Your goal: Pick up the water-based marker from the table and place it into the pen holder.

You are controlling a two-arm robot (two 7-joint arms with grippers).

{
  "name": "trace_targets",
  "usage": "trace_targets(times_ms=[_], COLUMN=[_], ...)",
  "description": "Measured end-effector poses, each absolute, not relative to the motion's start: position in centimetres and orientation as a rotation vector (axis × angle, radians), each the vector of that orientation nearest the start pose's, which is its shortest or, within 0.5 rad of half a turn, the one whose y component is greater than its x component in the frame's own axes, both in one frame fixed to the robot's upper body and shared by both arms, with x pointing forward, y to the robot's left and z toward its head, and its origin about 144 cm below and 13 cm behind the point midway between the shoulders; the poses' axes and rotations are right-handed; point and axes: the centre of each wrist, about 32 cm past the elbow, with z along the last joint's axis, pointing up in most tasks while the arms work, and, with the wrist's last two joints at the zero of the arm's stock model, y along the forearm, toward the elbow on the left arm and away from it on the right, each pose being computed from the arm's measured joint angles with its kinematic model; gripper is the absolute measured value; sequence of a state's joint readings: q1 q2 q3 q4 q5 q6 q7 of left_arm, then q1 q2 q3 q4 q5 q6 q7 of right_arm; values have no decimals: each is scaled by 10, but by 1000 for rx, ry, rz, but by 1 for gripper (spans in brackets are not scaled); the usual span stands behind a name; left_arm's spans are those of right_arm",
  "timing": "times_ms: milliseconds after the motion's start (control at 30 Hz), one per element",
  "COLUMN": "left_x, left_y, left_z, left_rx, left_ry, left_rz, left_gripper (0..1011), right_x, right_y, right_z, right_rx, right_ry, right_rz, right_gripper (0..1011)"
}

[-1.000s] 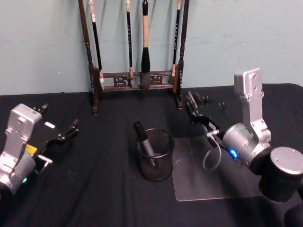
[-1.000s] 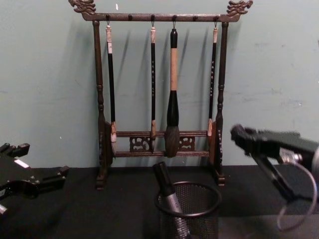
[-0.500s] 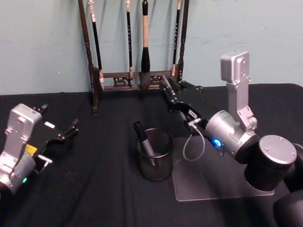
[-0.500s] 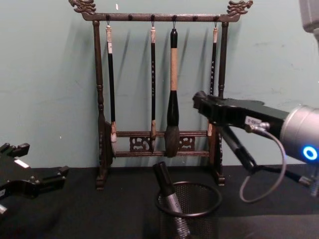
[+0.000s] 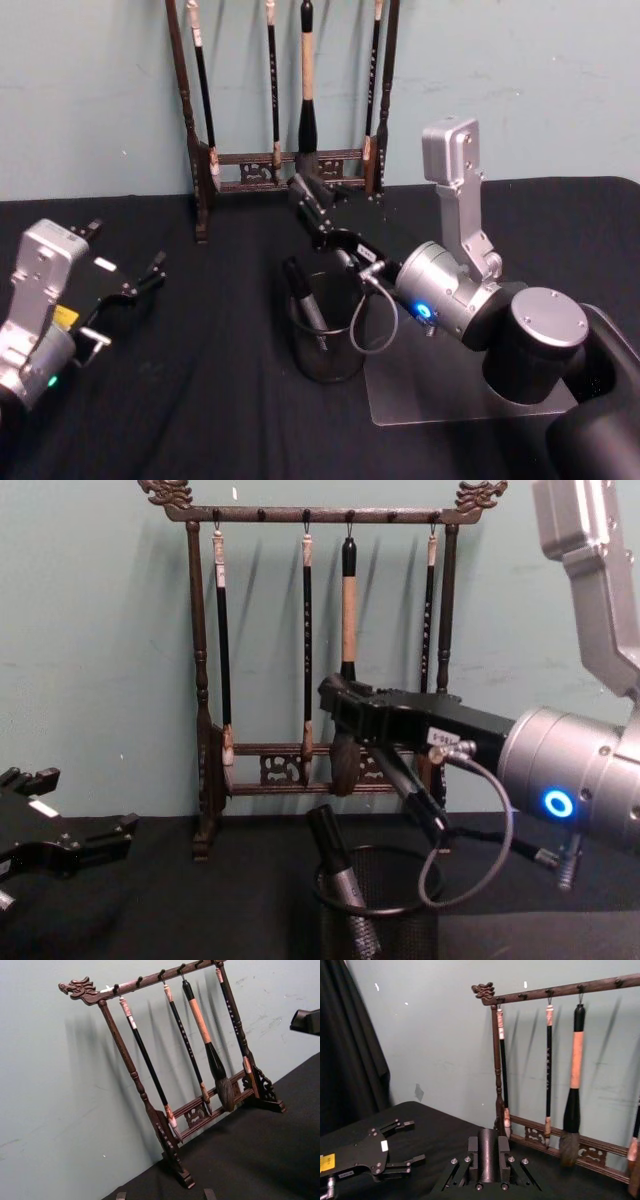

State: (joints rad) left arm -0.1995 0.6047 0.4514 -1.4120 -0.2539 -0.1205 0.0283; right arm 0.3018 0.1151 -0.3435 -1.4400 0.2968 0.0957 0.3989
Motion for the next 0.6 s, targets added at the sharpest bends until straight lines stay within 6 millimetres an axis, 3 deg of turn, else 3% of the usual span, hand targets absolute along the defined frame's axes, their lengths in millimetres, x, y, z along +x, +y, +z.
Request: trace_targets(times_ms=[600], left_x=[489], left_y=[310], left_z=[1140], left_rx=[304], left_ry=[-285], left_rz=[1248], left_gripper=[1001], right_x=[532], right_y=[-149], right_z=[1185], right_rx=[79], right_ry=[70], right_rz=[-786], right_gripper=[231])
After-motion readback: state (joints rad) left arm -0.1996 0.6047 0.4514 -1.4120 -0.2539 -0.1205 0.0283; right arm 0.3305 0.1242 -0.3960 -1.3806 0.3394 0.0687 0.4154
